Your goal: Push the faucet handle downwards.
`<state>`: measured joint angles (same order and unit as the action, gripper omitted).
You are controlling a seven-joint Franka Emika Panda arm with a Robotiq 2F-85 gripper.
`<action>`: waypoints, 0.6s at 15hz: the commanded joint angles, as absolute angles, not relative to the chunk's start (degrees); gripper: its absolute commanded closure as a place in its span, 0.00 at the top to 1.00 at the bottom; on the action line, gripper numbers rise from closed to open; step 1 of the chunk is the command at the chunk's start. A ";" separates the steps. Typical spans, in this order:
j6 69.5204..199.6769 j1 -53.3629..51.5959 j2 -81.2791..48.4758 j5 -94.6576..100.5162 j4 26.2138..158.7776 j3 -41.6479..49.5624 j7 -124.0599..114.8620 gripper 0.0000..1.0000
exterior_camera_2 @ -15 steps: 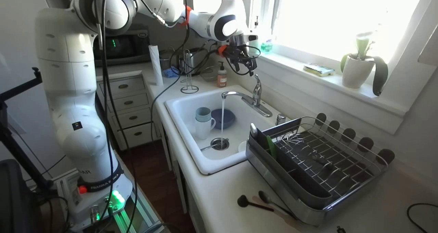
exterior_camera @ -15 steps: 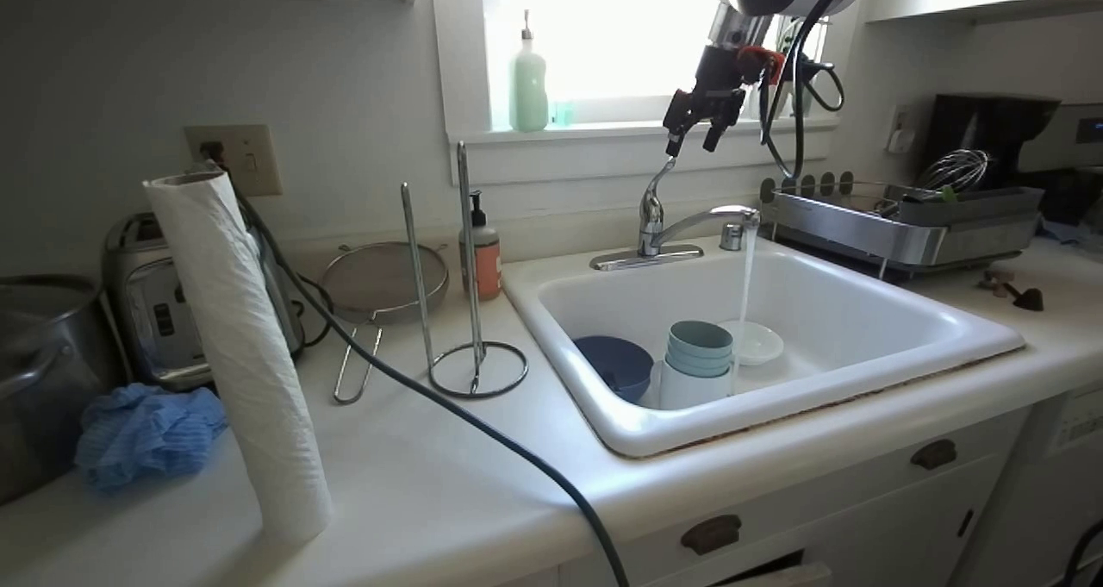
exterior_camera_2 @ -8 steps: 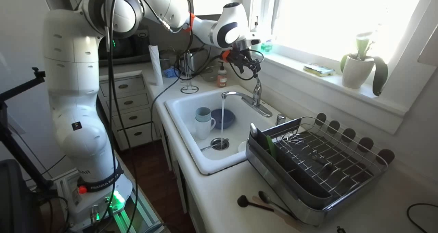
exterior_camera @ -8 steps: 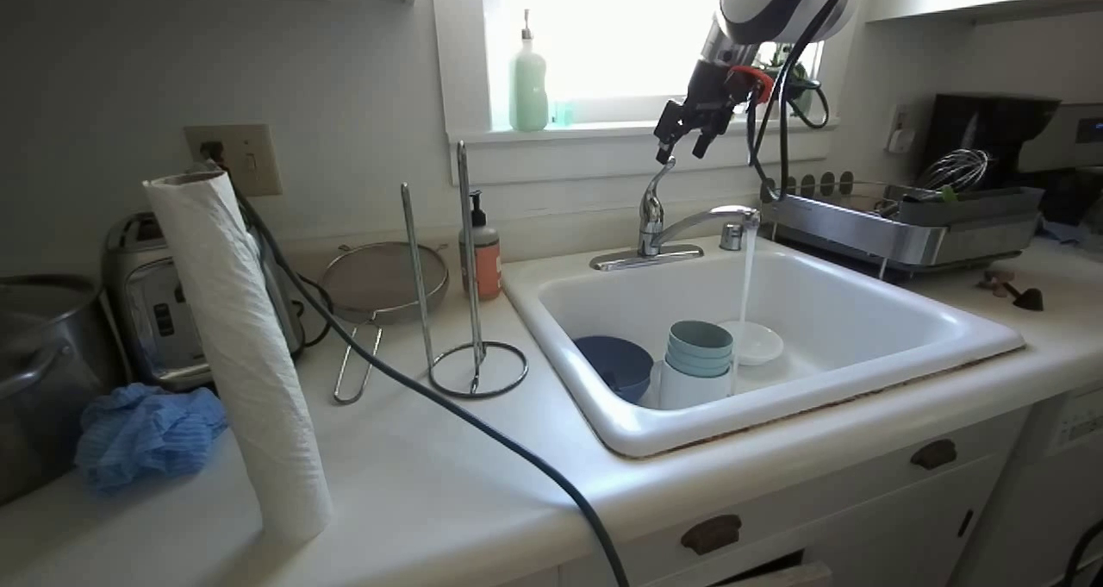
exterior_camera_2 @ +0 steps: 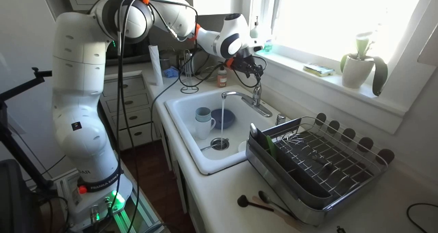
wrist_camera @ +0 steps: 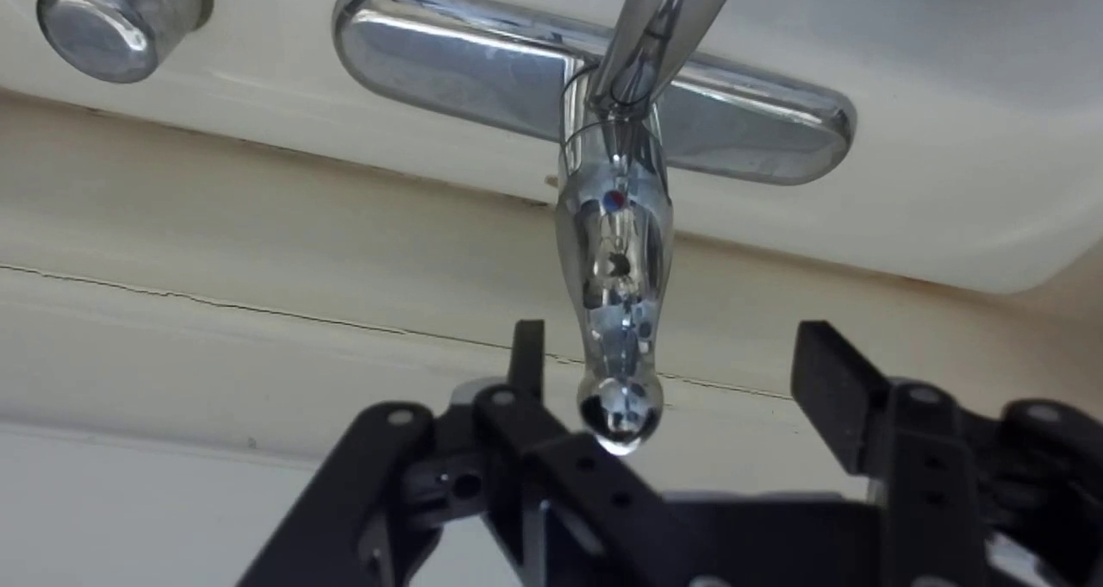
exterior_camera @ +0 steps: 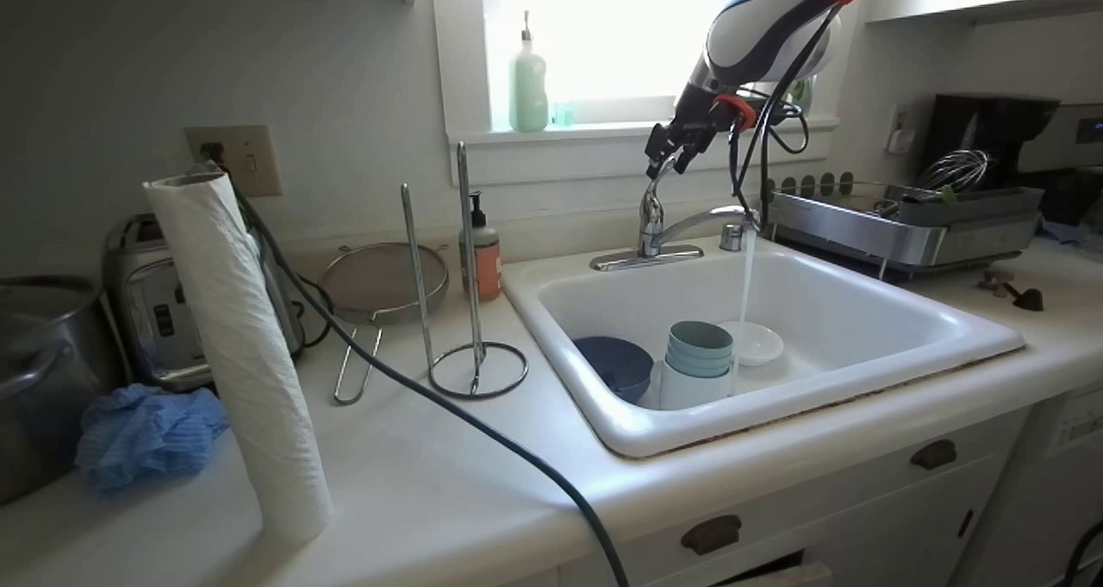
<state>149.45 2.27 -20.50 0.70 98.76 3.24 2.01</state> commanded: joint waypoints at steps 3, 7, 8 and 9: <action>154.28 2.68 -22.16 1.57 97.13 3.28 2.27 0.32; 154.00 2.74 -21.83 1.83 97.34 3.88 2.03 0.04; 152.70 2.67 -21.59 1.61 97.50 3.67 1.91 0.05; 152.18 2.77 -21.50 1.32 97.65 3.48 2.11 0.07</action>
